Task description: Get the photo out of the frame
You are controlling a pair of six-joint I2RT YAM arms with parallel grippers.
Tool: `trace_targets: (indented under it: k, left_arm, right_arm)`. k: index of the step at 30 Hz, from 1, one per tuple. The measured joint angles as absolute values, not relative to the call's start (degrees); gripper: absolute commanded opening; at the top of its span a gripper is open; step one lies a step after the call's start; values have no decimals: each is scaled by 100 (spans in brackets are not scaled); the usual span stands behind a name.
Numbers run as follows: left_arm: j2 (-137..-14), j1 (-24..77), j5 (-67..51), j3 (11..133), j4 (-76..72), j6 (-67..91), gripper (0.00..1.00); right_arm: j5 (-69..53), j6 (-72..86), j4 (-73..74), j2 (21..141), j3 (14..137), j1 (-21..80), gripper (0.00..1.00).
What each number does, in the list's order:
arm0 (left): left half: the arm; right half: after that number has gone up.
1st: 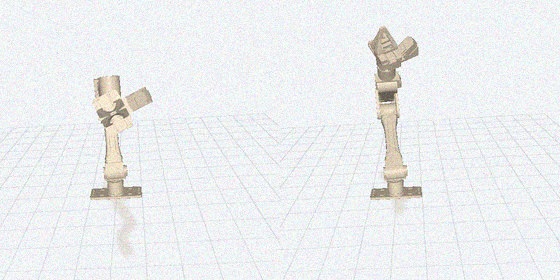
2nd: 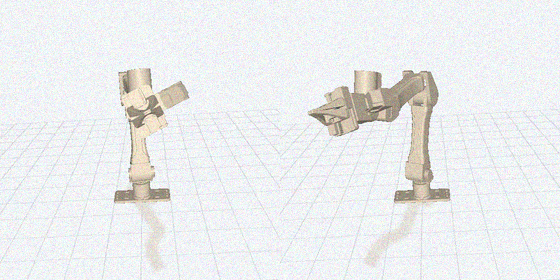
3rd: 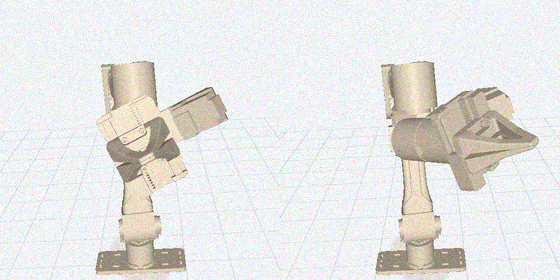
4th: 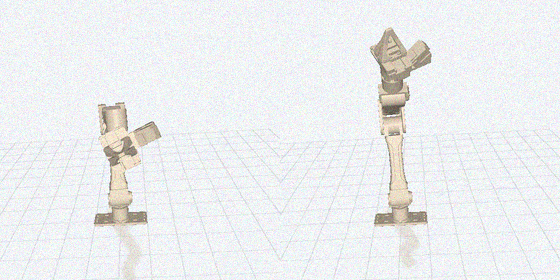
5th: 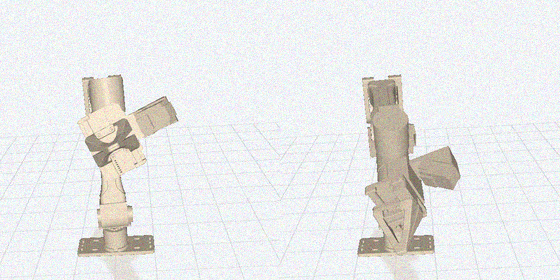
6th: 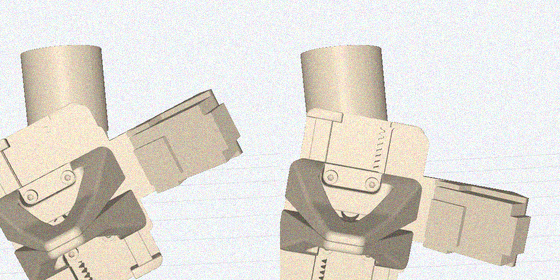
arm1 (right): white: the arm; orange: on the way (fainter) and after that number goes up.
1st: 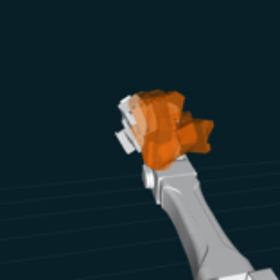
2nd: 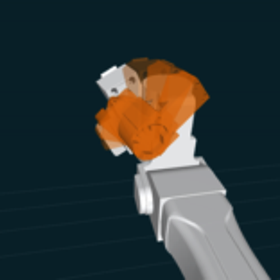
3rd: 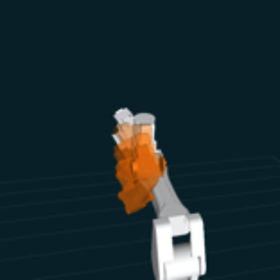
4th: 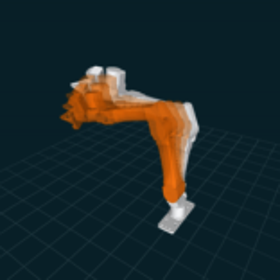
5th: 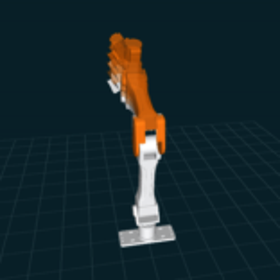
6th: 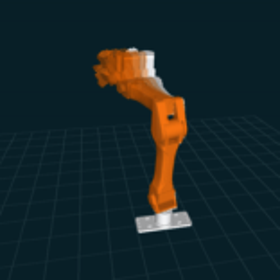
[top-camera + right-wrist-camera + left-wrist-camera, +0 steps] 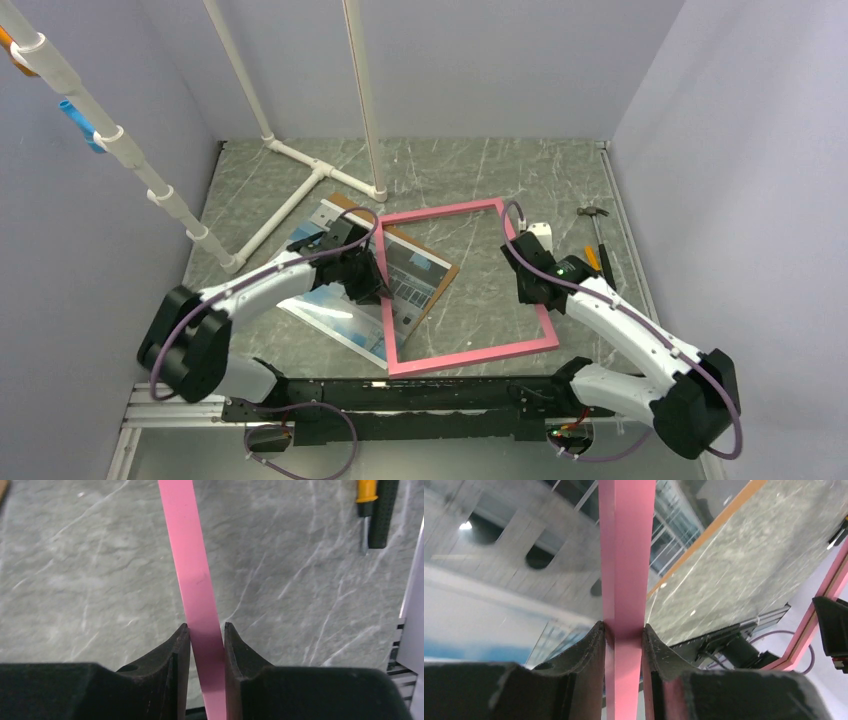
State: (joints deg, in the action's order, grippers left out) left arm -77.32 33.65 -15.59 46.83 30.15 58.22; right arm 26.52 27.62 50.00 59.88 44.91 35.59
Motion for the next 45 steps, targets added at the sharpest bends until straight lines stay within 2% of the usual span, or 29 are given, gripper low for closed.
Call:
trace_targets:
  k: [7, 8, 13, 14, 16, 17, 18, 19, 20, 24, 27, 29, 32, 36, 38, 42, 45]
  left_arm:
    - [-9306, 3594, -1616, 5430, 2467, 5972, 0]
    - [-9439, 3647, -1619, 5524, 2458, 5977, 3]
    - [-9500, 3776, -1691, 5518, 2147, 6121, 48]
    - [-9476, 3778, -1741, 5452, 2012, 6134, 55]
    - [-9343, 3791, -1951, 5271, 1811, 6145, 62]
    - [-9225, 3813, -2038, 5170, 1741, 6160, 64]
    - [-9096, 3828, -2106, 5092, 1706, 6139, 65]
    - [-8954, 3837, -2150, 5024, 1688, 6110, 67]
    - [-8768, 3846, -2182, 4952, 1688, 6066, 68]
    - [-7874, 3741, -2196, 4611, 1769, 5741, 76]
    - [-7002, 3465, -2123, 4178, 1896, 5439, 79]
    - [-6499, 3247, -2093, 3850, 1931, 5271, 79]
    - [-6171, 3070, -2008, 3514, 2018, 5100, 78]
    - [-6355, 3065, -1949, 3374, 2049, 5000, 76]
    - [-6499, 3065, -1900, 3301, 1979, 4998, 76]
    - [-6650, 3059, -1800, 3098, 1892, 5002, 75]
    - [-6820, 3055, -1743, 2902, 1734, 5026, 75]
  right_arm:
    - [2609, 1647, 4053, 7218, 4523, 2366, 0]
    - [2556, 1402, 3876, 7415, 4525, 2213, 0]
    - [2187, 386, 3103, 8224, 4698, 1533, 0]
    - [2093, 233, 2995, 8385, 4792, 1428, 0]
    - [1870, -106, 2783, 8818, 5129, 1205, 1]
    - [1811, -279, 2655, 9054, 5330, 1133, 9]
    - [1796, -464, 2561, 9286, 5548, 1087, 23]
    - [1802, -644, 2482, 9524, 5784, 1057, 43]
    - [1822, -805, 2443, 9771, 6053, 1033, 55]
    - [2099, -1028, 2482, 10595, 7234, 1037, 66]
    - [2220, -843, 2646, 10650, 7839, 1232, 78]
    - [2196, -558, 2665, 10374, 7837, 1557, 98]
    - [1745, 54, 2429, 9570, 7264, 2512, 99]
    - [1293, 642, 1879, 8814, 6351, 4156, 96]
    - [1249, 821, 1634, 8799, 6040, 4794, 88]
    - [1466, 980, 1592, 9111, 5841, 5172, 66]
    - [1752, 939, 1540, 9450, 5846, 5251, 62]
